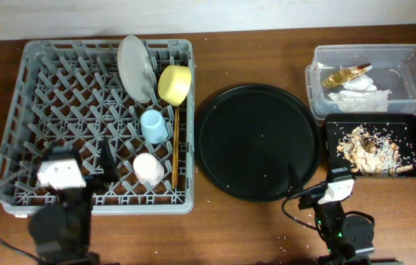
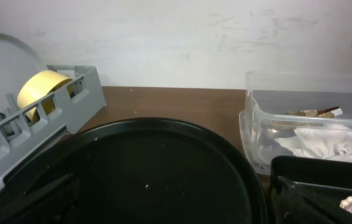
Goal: Sort waste into correct bins and load items into the dishwasher rack
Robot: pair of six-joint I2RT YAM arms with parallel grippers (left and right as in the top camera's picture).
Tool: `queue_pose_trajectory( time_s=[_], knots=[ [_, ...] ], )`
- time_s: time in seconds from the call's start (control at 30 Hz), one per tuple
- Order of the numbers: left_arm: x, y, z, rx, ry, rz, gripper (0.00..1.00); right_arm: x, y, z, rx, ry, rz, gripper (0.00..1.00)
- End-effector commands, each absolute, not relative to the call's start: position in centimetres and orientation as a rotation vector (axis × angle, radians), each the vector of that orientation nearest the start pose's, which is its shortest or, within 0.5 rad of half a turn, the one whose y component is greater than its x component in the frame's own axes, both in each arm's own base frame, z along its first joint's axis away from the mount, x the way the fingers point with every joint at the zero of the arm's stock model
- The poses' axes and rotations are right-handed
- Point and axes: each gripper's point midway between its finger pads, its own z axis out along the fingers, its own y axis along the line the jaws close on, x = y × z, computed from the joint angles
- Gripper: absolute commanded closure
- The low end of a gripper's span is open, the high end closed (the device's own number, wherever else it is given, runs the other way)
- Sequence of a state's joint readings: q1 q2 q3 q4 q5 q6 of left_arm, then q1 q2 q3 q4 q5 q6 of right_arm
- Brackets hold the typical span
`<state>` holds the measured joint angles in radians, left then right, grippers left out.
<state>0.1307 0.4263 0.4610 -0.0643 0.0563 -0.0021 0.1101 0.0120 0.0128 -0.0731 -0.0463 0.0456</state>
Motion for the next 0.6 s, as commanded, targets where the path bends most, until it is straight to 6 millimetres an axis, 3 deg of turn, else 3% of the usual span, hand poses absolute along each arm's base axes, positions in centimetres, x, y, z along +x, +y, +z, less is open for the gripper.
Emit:
queue_pose_trajectory(
  time_s=[0.0, 0.17, 0.23, 0.57],
  knots=[
    [25.6, 2.6, 23.0, -0.047, 1.552, 0.082, 0.01, 24.4, 3.5, 15.7, -0.088, 1.645, 0.157, 0.02],
    [25.1, 2.5, 17.9, -0.047, 1.560, 0.080, 0.01, 24.4, 3.5, 15.7, -0.088, 1.646, 0.157, 0.02],
    [24.7, 2.5, 15.1, -0.049, 1.674, 0.085, 0.01, 24.4, 3.5, 15.7, -0.088, 1.645, 0.157, 0.01],
    [24.5, 2.6, 15.7, -0.053, 1.648, 0.092, 0.01, 24.4, 3.5, 15.7, -0.088, 1.646, 0.157, 0.02]
  ],
)
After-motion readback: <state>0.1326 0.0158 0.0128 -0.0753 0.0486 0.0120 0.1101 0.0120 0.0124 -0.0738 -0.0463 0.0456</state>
